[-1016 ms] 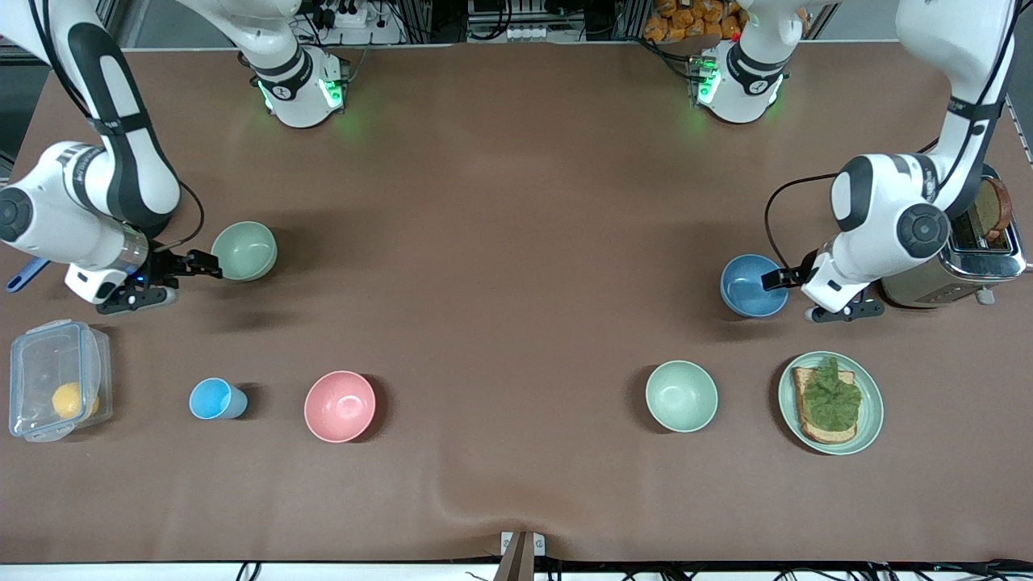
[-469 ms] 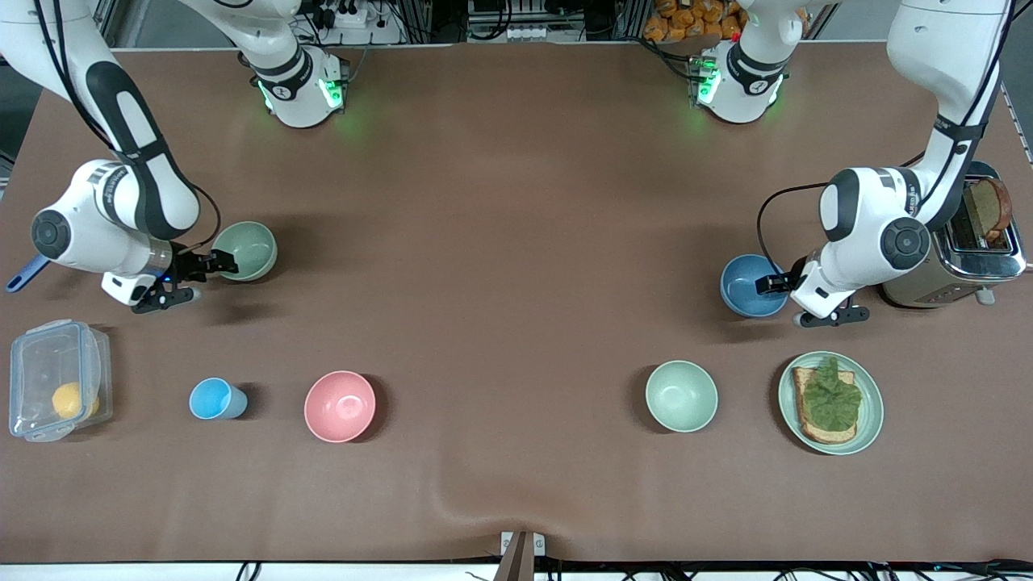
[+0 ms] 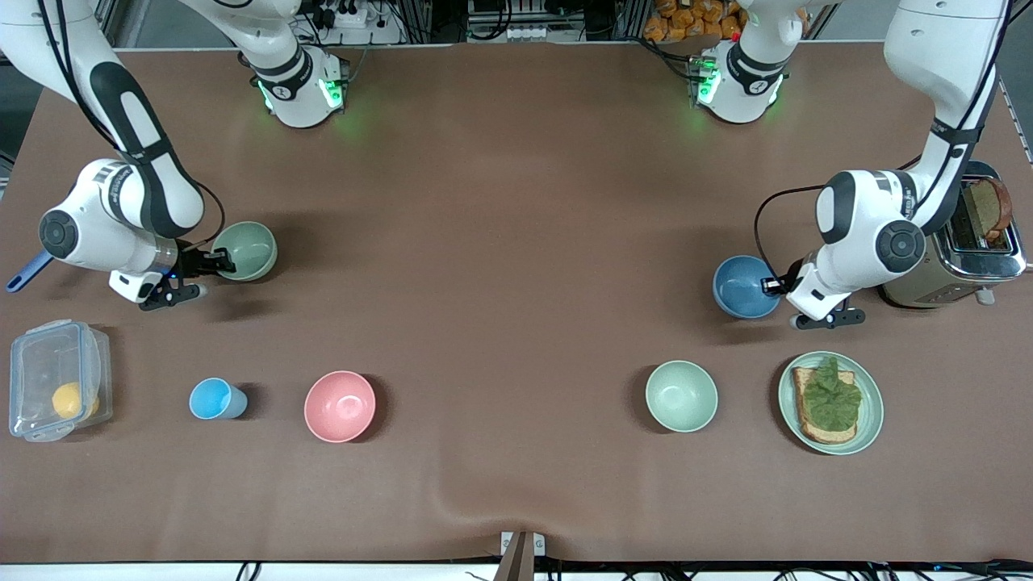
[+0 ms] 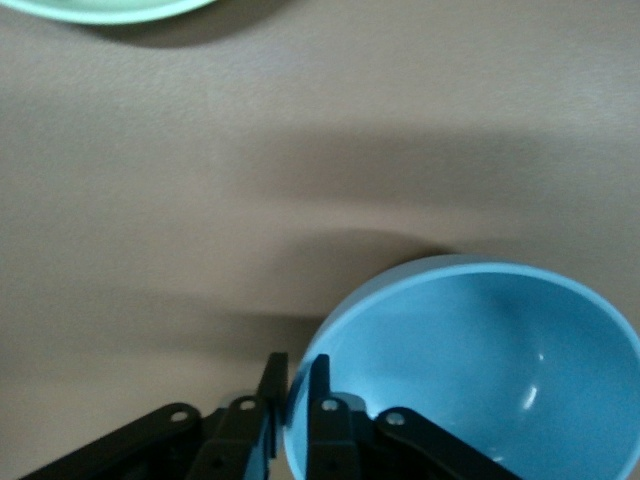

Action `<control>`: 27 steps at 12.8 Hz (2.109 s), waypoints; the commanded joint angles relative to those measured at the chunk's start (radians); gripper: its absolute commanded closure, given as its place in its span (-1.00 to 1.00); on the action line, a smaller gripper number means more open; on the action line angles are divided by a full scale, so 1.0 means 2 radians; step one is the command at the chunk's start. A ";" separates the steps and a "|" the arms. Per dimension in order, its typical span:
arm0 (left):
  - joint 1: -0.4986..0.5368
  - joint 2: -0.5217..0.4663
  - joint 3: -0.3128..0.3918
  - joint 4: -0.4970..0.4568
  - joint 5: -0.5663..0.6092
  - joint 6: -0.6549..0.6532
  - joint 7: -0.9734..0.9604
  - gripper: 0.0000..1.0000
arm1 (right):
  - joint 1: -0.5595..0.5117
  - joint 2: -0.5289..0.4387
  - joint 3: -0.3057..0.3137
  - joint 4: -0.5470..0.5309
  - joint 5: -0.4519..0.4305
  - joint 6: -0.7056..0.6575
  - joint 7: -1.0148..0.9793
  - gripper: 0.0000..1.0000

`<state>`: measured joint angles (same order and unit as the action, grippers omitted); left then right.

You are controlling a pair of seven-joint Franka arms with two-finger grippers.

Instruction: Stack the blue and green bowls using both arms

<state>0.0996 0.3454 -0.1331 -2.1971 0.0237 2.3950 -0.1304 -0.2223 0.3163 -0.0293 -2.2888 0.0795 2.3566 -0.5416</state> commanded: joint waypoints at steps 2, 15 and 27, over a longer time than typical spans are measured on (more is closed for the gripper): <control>-0.002 -0.003 0.000 0.025 -0.004 -0.003 0.011 1.00 | -0.005 -0.024 0.008 -0.003 0.031 -0.016 -0.007 1.00; -0.014 -0.008 -0.007 0.156 -0.004 -0.123 0.012 1.00 | 0.183 -0.055 0.025 0.044 0.148 -0.058 0.349 1.00; -0.018 -0.022 -0.030 0.229 -0.011 -0.221 0.004 1.00 | 0.485 0.064 0.022 0.083 0.164 0.204 0.732 1.00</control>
<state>0.0680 0.3229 -0.1820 -1.7732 0.0238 2.0134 -0.1304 0.7163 0.3807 0.0293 -2.1738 0.3899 2.7375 0.8853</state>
